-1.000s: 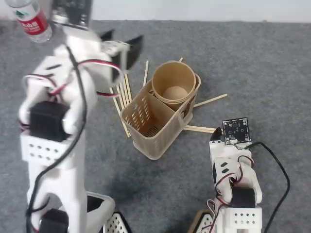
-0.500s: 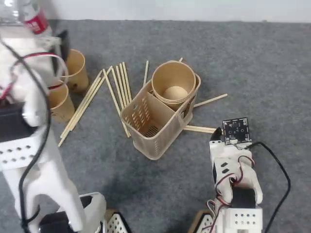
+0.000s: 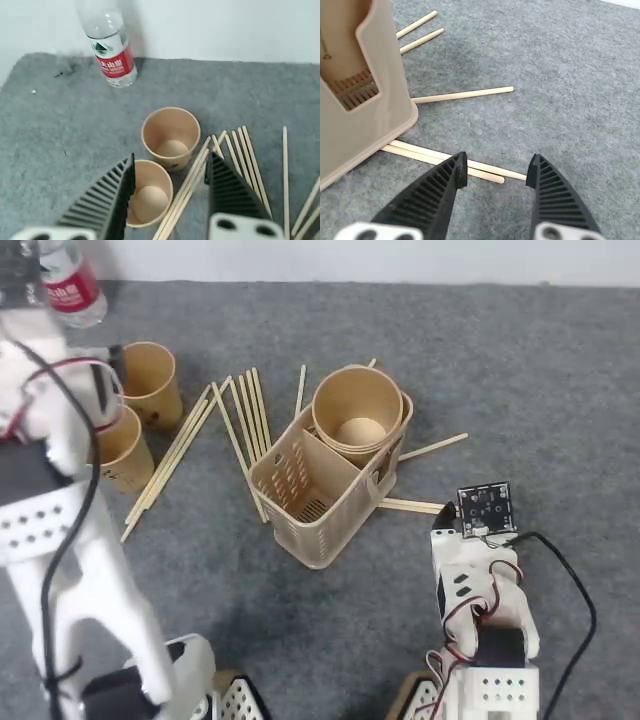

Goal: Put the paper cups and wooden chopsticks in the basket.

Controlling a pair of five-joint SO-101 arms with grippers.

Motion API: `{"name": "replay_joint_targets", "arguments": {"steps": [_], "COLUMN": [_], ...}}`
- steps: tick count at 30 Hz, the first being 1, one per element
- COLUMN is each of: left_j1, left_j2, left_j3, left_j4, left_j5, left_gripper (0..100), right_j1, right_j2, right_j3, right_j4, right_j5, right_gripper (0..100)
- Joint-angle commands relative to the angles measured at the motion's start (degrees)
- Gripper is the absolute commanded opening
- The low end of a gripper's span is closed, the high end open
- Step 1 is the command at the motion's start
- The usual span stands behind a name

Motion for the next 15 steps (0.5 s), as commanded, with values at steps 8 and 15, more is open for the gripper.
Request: {"name": "replay_joint_targets", "arguments": {"steps": [8, 15], "left_j1": [6.6, 6.8], "left_j2": [22.0, 41.3], "left_j3": [-15.8, -37.1], "left_j4": [16.1, 21.1], "left_j5": [-13.5, -13.5], "left_gripper": [22, 22], "right_j1": [-0.3, -0.3], "right_j2": [-0.7, -0.7], "right_j3": [1.1, 1.1], "right_j4": [0.1, 0.0], "right_j5": [0.8, 0.8], "right_gripper": [20.9, 20.9]}}
